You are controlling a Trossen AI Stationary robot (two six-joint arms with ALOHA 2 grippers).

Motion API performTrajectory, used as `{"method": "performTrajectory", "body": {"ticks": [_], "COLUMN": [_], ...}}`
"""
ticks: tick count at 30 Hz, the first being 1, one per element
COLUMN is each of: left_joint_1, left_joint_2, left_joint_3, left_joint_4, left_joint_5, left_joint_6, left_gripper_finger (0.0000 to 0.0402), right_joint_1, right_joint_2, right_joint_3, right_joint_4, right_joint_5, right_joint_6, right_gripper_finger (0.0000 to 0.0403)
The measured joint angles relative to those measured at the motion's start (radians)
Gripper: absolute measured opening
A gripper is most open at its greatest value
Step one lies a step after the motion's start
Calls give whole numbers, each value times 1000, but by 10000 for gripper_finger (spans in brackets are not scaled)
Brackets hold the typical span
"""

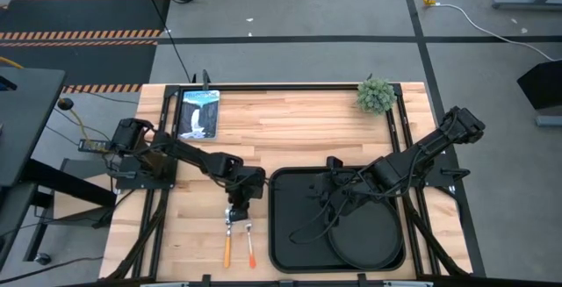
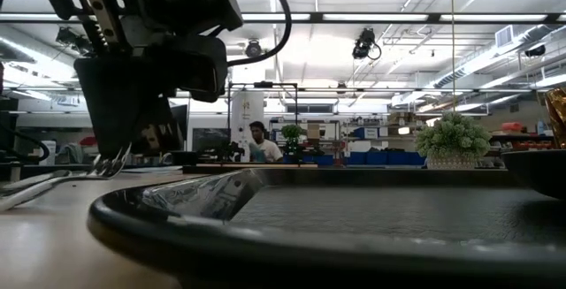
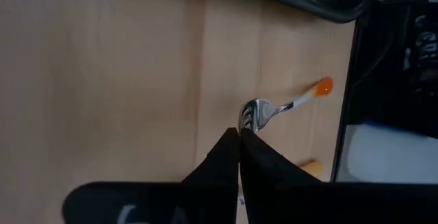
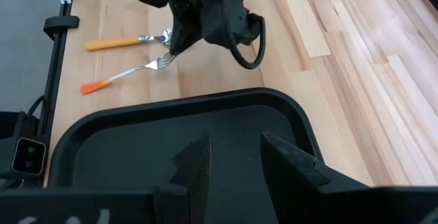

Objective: Pick and place plate/cup/fork/spoon on tray
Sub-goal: Put the orange fork on the black tray

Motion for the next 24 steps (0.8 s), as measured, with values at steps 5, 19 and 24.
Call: {"method": "performTrajectory", "body": {"ticks": [5, 19, 24], "left_joint_1": [26, 65, 65], "left_joint_2": [0, 0, 7], "left_joint_3": [32, 275, 295], "left_joint_4": [-54, -263, -177], "left_joint_5": [24, 41, 54], "left_joint_6": [40, 154, 114], "left_gripper_finger": [2, 1, 1], "right_joint_1": [0, 31, 50], "right_joint_2": [0, 0, 0], "right_joint_3": [0, 0, 0], "right_joint_4": [-1, -6, -25], "right_joint_5": [0, 0, 0], "right_joint_6": [0, 9, 26], "right_gripper_finger": [135, 135, 135]}}
